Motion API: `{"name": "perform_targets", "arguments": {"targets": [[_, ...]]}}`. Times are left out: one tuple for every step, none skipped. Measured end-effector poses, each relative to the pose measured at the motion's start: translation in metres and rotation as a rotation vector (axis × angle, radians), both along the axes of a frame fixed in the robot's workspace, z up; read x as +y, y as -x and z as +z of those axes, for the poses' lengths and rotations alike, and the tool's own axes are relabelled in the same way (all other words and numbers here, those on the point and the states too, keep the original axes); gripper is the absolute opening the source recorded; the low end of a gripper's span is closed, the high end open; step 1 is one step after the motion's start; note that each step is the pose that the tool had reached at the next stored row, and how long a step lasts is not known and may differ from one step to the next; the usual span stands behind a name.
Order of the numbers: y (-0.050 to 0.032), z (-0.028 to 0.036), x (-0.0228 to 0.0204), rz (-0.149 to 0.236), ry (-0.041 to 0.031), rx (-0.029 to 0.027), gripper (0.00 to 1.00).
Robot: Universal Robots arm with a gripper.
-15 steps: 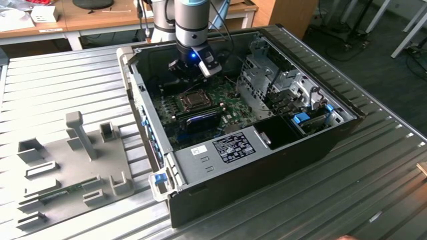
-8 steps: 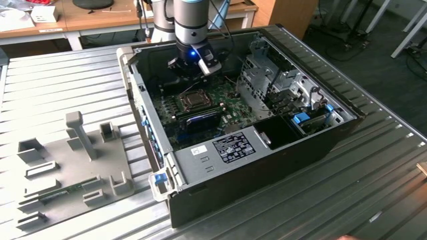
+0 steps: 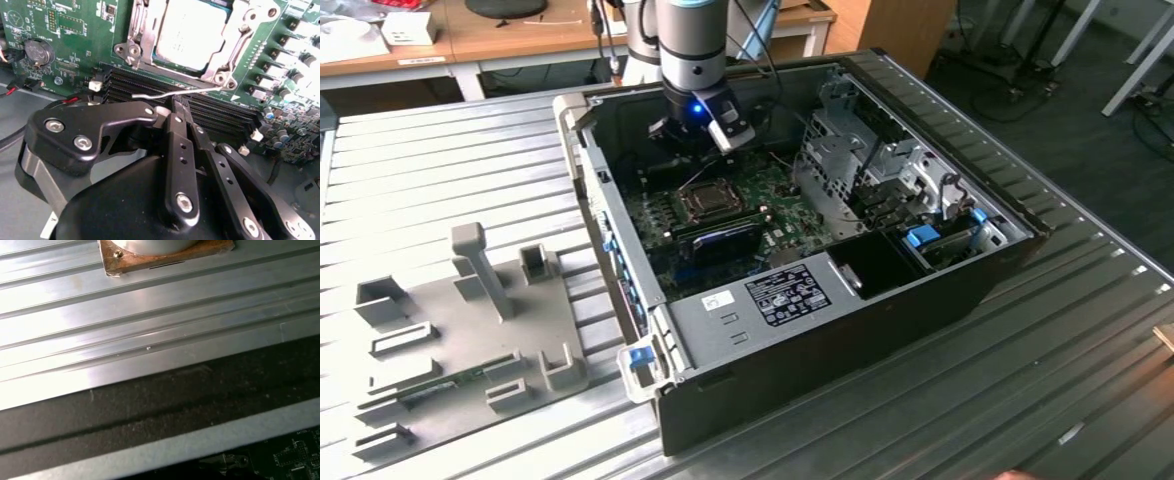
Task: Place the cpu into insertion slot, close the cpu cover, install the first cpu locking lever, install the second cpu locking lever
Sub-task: 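Install the first cpu locking lever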
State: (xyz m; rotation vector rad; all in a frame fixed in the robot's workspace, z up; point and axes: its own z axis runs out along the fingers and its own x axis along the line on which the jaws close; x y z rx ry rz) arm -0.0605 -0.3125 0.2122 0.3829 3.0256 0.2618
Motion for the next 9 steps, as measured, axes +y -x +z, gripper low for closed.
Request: {"name": "perform_targets", "arguments": {"targets": [[0.0001, 0.0005, 0.0000, 0.000, 0.0001, 0.0000, 0.11], [0.0004, 0.0011, 0.0002, 0.000, 0.0001, -0.0002, 0.11], [0.0007, 0.0017, 0.0007, 0.000, -0.0001, -0.0007, 0.11], [0.0011, 0.0026, 0.0011, 0.000, -0.0001, -0.0011, 0.11], [0.0014, 0.0036, 0.0015, 0.000, 0.0000, -0.0016, 0.11], [0.0018, 0.0049, 0.0021, 0.000, -0.0001, -0.0021, 0.11], [0.0020, 0.0062, 0.0025, 0.000, -0.0001, -0.0025, 0.11], [0.0023, 0.0074, 0.0029, 0.000, 0.0000, -0.0029, 0.11], [0.0025, 0.0084, 0.0032, 0.000, -0.0001, -0.0032, 0.11]]}}
